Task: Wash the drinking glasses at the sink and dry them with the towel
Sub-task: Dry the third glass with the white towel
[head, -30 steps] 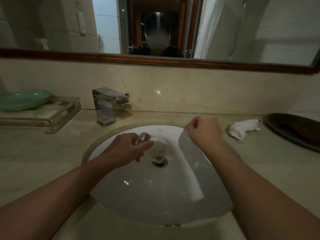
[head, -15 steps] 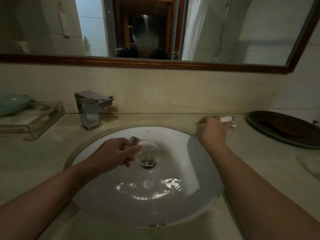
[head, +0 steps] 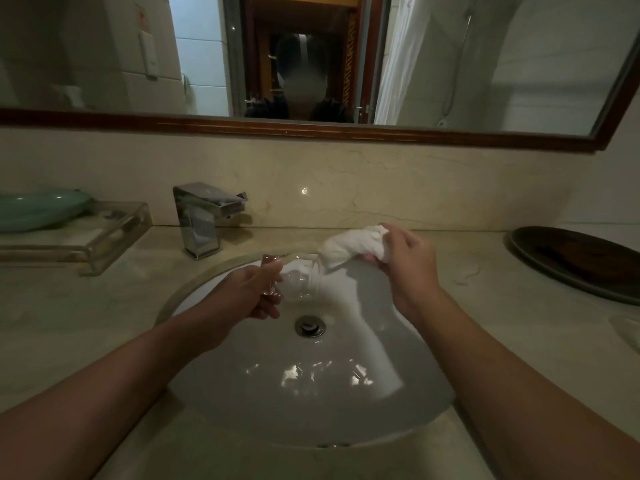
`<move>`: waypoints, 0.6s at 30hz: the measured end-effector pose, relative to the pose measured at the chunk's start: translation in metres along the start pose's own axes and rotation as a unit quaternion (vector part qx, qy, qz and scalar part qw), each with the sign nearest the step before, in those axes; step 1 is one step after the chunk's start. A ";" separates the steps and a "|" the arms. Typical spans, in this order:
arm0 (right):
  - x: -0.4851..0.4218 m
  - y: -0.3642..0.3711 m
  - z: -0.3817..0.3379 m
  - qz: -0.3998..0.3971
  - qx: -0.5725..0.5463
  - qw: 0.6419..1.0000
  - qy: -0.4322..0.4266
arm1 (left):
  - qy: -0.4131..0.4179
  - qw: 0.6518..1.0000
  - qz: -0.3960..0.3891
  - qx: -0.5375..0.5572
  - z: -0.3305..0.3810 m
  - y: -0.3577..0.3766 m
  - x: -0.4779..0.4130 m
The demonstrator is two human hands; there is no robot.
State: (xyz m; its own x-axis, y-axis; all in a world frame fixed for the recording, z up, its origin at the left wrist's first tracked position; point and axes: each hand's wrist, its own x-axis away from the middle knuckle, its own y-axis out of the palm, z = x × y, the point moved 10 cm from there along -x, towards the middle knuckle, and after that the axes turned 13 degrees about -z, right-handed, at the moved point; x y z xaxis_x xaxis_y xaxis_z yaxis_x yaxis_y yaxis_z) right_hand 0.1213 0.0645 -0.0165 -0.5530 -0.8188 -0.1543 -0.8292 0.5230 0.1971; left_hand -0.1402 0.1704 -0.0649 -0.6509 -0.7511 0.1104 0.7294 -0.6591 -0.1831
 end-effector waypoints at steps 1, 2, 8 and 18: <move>0.004 0.008 0.007 -0.020 -0.089 0.995 0.028 | -0.013 1.000 0.009 0.025 -0.003 -0.003 -0.001; 0.008 0.015 0.011 -0.041 -0.150 0.986 0.054 | -0.024 0.998 0.018 0.047 -0.005 -0.006 -0.002; 0.018 0.037 0.029 -0.112 -0.274 0.943 0.153 | -0.042 0.967 0.042 0.246 -0.011 -0.011 0.000; 0.035 0.075 0.024 -0.274 -0.171 0.936 0.143 | -0.059 0.977 -0.022 0.203 -0.013 -0.013 0.006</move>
State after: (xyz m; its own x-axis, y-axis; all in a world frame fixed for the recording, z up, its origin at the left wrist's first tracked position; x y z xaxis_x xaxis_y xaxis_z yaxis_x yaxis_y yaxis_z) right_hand 0.0381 0.0808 -0.0306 0.0329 -0.9972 -0.0677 -0.8811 -0.0609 0.4689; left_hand -0.1567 0.1752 -0.0748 -0.6730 -0.7045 0.2253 0.7395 -0.6348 0.2239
